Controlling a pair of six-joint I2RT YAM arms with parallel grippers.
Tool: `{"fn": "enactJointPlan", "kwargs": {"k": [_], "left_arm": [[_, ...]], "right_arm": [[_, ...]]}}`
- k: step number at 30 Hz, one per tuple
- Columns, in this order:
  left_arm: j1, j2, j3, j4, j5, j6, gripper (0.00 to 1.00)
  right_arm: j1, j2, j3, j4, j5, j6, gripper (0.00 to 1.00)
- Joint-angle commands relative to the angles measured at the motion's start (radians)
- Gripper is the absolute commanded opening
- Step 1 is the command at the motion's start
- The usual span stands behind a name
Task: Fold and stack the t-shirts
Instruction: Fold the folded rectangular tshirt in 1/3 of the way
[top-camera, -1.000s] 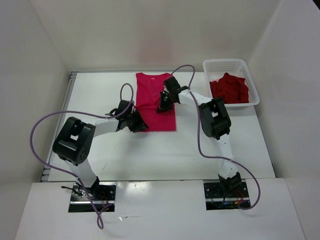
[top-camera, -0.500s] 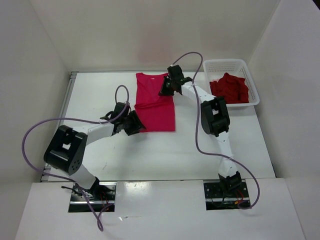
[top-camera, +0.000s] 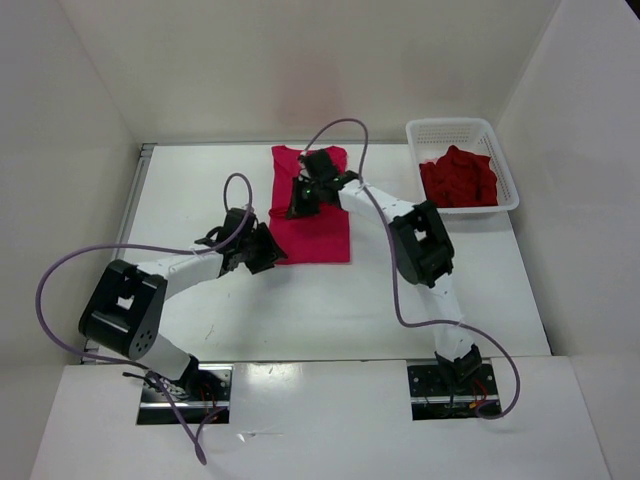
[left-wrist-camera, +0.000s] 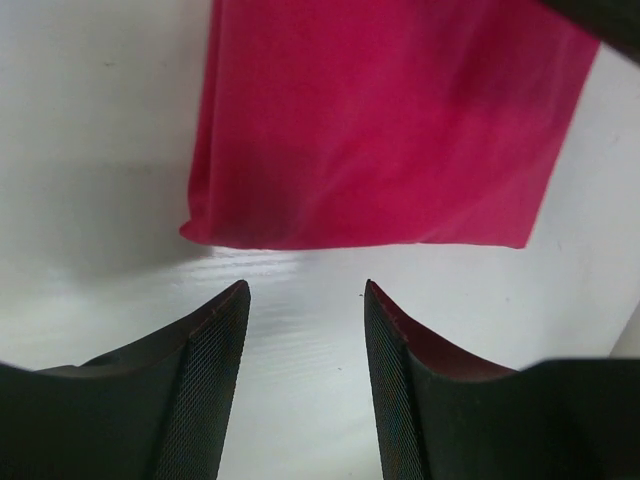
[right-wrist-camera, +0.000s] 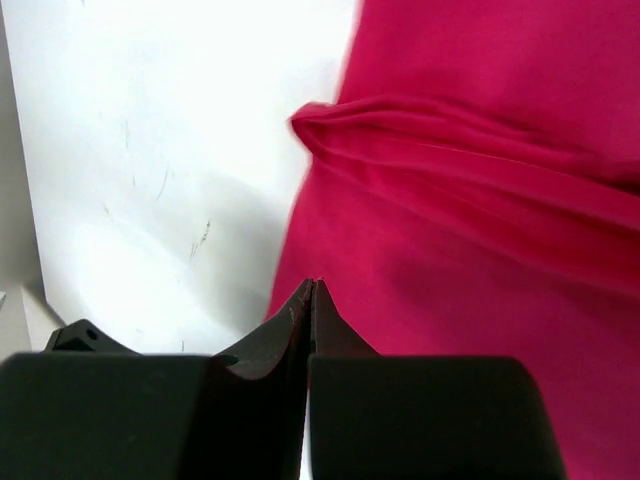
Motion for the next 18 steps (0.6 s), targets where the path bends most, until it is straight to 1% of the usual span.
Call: {"fn": "enactJointPlan", "kwargs": {"k": [1, 4, 7, 12, 15, 18], "left_arm": [[0.0, 0.049, 0.001, 0.042, -0.016, 0.007, 0.57], [0.009, 0.093, 0.015, 0.042, -0.016, 0.007, 0.59], [0.02, 0.115, 0.015, 0.053, -0.016, -0.003, 0.59], [0.042, 0.139, -0.021, 0.062, -0.005, -0.033, 0.6], [0.042, 0.139, -0.042, 0.062, -0.005, -0.033, 0.6], [0.042, 0.109, -0.053, 0.051, -0.005, -0.033, 0.61]], "right_arm": [[0.014, 0.1, 0.084, -0.004, -0.05, -0.005, 0.0], [0.014, 0.186, 0.214, -0.051, -0.059, -0.005, 0.0], [0.014, 0.258, 0.304, -0.099, -0.048, -0.014, 0.0], [0.004, 0.321, 0.407, -0.117, -0.004, -0.002, 0.0], [-0.006, 0.361, 0.513, -0.129, 0.03, 0.008, 0.0], [-0.015, 0.393, 0.695, -0.186, 0.07, 0.009, 0.0]]}}
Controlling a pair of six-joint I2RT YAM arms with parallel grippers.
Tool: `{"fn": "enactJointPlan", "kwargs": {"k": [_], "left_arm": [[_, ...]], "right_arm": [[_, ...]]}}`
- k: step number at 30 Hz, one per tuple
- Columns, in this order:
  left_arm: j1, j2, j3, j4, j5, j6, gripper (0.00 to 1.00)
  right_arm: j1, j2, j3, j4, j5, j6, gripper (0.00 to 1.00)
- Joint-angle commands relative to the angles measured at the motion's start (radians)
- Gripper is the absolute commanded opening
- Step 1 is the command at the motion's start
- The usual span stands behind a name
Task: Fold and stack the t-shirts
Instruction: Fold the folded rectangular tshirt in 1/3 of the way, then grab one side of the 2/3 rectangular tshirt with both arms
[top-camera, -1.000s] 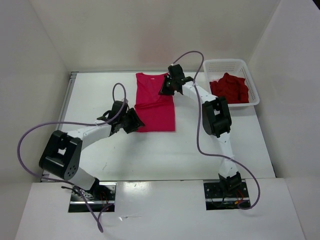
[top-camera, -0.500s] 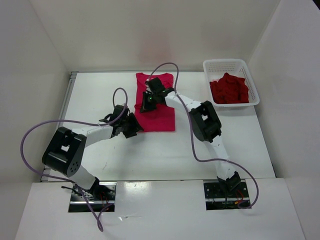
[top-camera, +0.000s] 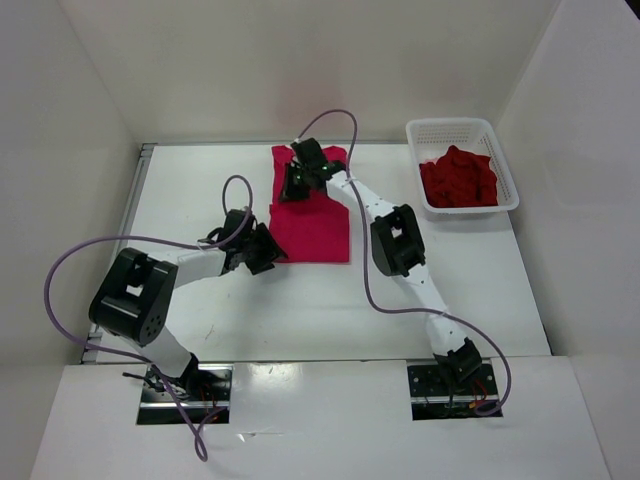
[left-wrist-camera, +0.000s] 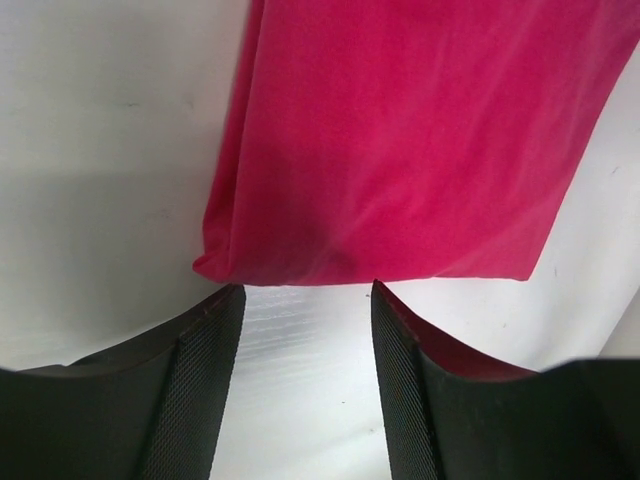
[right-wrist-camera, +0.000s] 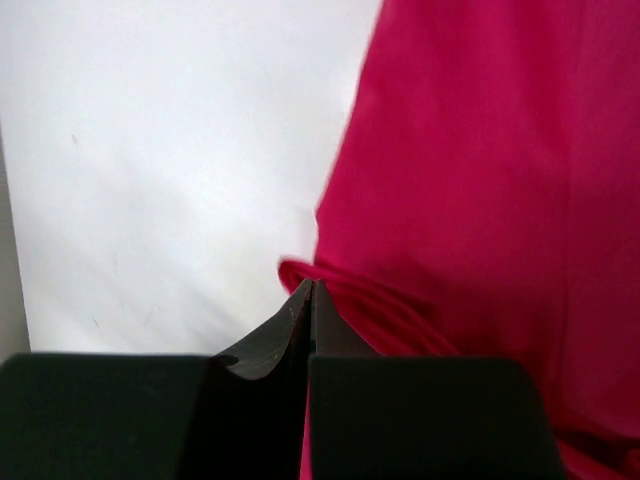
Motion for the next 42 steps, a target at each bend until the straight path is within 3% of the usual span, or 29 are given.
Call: {"fn": "enactJointPlan", "kwargs": {"k": [1, 5, 8, 12, 14, 18, 22, 31, 36, 42], "left_arm": [[0.006, -0.01, -0.044, -0.05, -0.025, -0.001, 0.62], [0.036, -0.099, -0.053, -0.09, -0.045, -0.001, 0.66], [0.11, -0.142, -0.079, -0.09, -0.03, -0.012, 0.66], [0.162, -0.127, -0.095, -0.079, -0.009, -0.012, 0.66], [0.162, -0.083, -0.082, -0.061, 0.018, -0.003, 0.64], [0.162, 0.0, -0.061, -0.025, 0.066, -0.021, 0.58], [0.162, 0.014, -0.04, -0.016, 0.086, -0.021, 0.55], [0.162, -0.047, -0.053, 0.002, 0.096, -0.012, 0.59], [0.151, 0.043, -0.018, 0.021, 0.135, -0.012, 0.59], [0.127, 0.063, -0.016, 0.01, 0.104, -0.012, 0.41]], "right_arm": [[-0.016, 0.028, 0.182, -0.072, 0.068, 0.002, 0.0], [-0.016, 0.051, 0.28, -0.19, 0.057, -0.018, 0.0], [-0.016, -0.058, 0.146, -0.185, 0.057, -0.039, 0.01], [-0.044, -0.421, -0.498, 0.123, 0.027, 0.005, 0.09], [-0.075, -0.573, -0.644, 0.18, -0.003, 0.028, 0.13], [-0.096, -0.786, -1.017, 0.25, 0.031, 0.054, 0.35], [-0.192, -0.91, -1.276, 0.317, -0.004, 0.09, 0.43], [-0.228, -0.876, -1.41, 0.403, -0.086, 0.142, 0.5], [-0.228, -0.83, -1.41, 0.432, -0.118, 0.151, 0.5], [-0.228, -0.785, -1.419, 0.463, -0.152, 0.171, 0.42]]}}
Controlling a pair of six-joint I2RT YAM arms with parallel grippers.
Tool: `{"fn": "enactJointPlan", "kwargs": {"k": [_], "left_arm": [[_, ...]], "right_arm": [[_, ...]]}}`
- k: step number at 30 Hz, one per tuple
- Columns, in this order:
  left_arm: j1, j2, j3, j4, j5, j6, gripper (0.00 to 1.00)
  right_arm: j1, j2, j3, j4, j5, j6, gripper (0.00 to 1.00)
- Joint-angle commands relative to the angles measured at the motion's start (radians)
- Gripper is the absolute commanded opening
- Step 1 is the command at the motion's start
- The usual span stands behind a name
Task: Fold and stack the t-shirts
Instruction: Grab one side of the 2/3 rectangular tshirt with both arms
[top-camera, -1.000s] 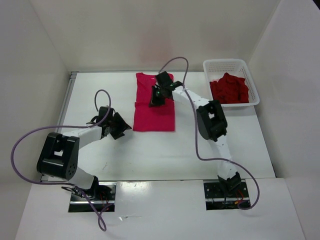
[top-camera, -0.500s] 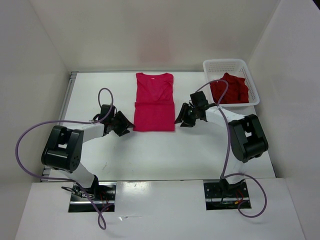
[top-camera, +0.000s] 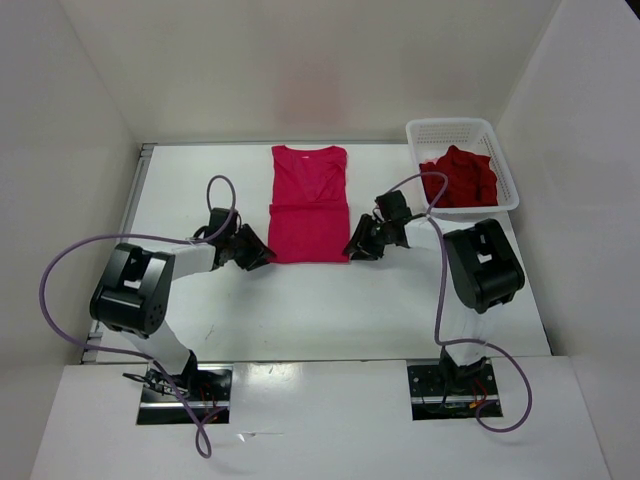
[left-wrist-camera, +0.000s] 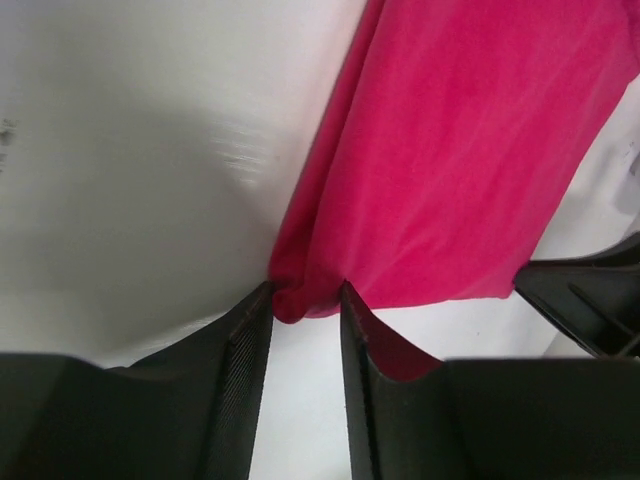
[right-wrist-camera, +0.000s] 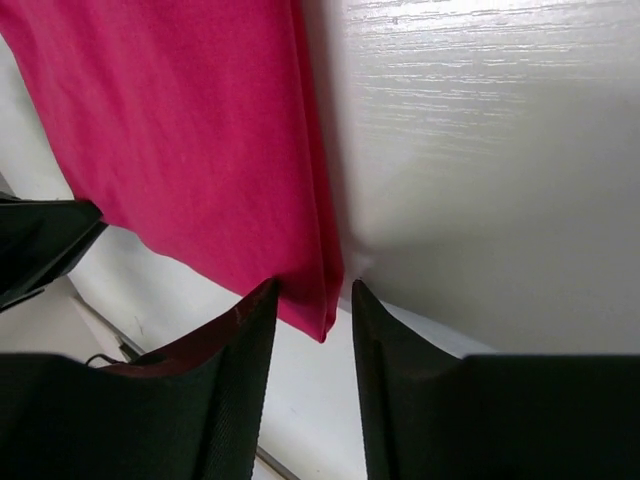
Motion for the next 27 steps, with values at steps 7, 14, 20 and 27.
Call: {"fn": "enactJointPlan", "kwargs": {"k": [7, 14, 20, 27], "left_arm": [[-0.007, 0.026, -0.005, -0.027, -0.027, 0.012, 0.28], [-0.007, -0.021, -0.005, -0.05, -0.056, 0.033, 0.16], [-0.007, -0.107, -0.045, -0.141, -0.056, 0.098, 0.07], [-0.016, -0.415, -0.165, -0.396, -0.026, 0.11, 0.0]], "right_arm": [[0.006, 0.063, -0.019, 0.076, -0.065, 0.025, 0.24], [0.017, 0.063, -0.019, 0.036, -0.042, 0.035, 0.04], [0.083, -0.038, -0.087, -0.004, 0.002, 0.05, 0.01], [0.182, -0.233, -0.252, -0.071, 0.021, 0.087, 0.01]]}}
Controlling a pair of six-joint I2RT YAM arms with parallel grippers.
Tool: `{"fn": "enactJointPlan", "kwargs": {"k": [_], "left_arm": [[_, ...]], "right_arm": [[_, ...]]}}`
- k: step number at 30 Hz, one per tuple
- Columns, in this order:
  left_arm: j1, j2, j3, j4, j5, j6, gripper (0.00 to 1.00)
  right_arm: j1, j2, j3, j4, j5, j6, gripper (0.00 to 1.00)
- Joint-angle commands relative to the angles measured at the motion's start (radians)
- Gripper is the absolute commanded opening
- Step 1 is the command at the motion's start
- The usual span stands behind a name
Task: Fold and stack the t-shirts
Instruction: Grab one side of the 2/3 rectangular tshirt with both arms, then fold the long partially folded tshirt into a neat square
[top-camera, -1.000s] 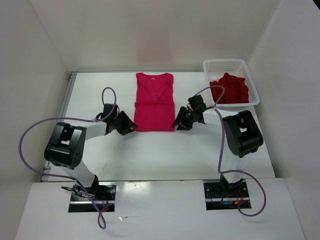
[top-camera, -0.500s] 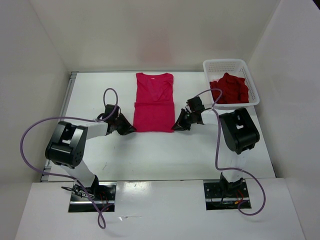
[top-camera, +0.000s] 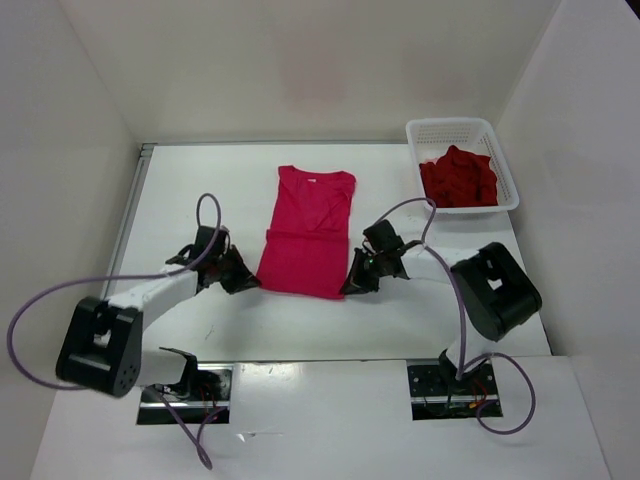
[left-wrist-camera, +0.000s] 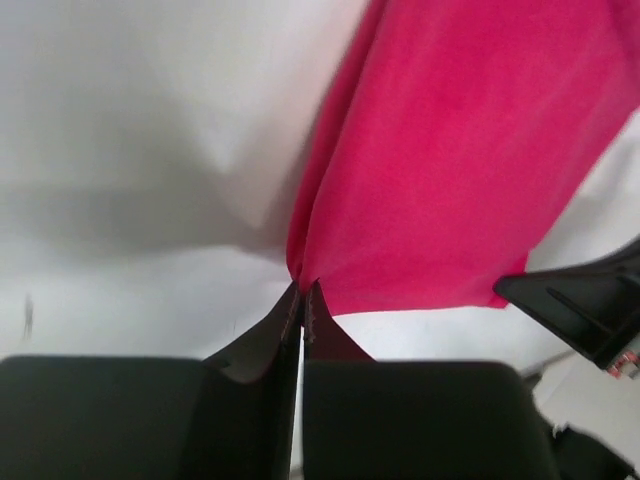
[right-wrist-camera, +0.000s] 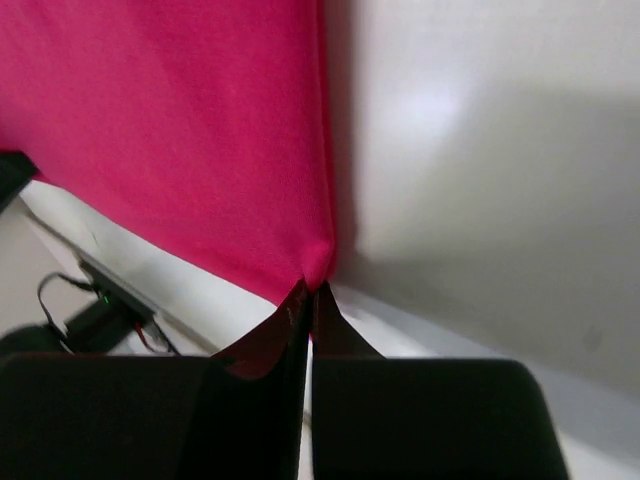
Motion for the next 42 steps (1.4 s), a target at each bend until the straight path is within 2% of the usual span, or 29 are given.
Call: {"fn": "enactJointPlan", "kwargs": {"k": [1, 2, 6, 8, 10, 12, 15, 20, 28, 34, 38, 40, 42], "left_arm": [[-0.002, -0.19, -0.057, -0.192, 0.01, 0.011, 0.0], [-0.002, -0.263, -0.057, -0.254, 0.024, 0.002, 0.0], [-0.025, -0.314, -0.04, -0.354, 0.087, 0.001, 0.0], [-0.025, -0.314, 0.01, -0.379, 0.063, 0.001, 0.0], [-0.025, -0.287, 0.145, -0.388, 0.021, 0.038, 0.0], [-0.002, -0.218, 0.289, -0.365, 0.021, 0.073, 0.0], [0.072, -0.11, 0.389, -0.287, 0.064, 0.074, 0.0], [0.072, 0.115, 0.642, -0.192, 0.019, 0.093, 0.0], [0.081, 0.506, 0.902, -0.092, -0.045, 0.084, 0.0], [0.081, 0.695, 1.067, -0.092, -0.08, 0.084, 0.01], [0.081, 0.75, 1.138, -0.092, -0.1, 0.084, 0.08], [0.081, 0.75, 1.149, -0.08, -0.117, 0.074, 0.17], [0.081, 0.735, 1.149, -0.056, -0.126, 0.064, 0.27]], "right_arm": [[0.034, -0.113, -0.062, -0.107, 0.032, 0.021, 0.01], [0.048, -0.176, -0.072, -0.124, 0.032, 0.033, 0.01], [0.06, -0.319, -0.092, -0.213, 0.009, 0.043, 0.01], [0.06, -0.365, -0.037, -0.282, 0.018, 0.043, 0.01], [0.025, -0.365, 0.058, -0.308, 0.018, 0.0, 0.01], [-0.037, -0.301, 0.171, -0.321, -0.002, -0.057, 0.01], [-0.101, -0.177, 0.329, -0.312, -0.011, -0.106, 0.01], [-0.206, 0.038, 0.581, -0.295, -0.022, -0.166, 0.0], [-0.262, 0.439, 0.966, -0.348, -0.003, -0.229, 0.0], [-0.271, 0.603, 1.172, -0.385, 0.035, -0.229, 0.0], [-0.28, 0.679, 1.258, -0.397, 0.049, -0.229, 0.02], [-0.28, 0.695, 1.292, -0.407, 0.049, -0.22, 0.03], [-0.28, 0.707, 1.358, -0.416, 0.049, -0.21, 0.11]]}}
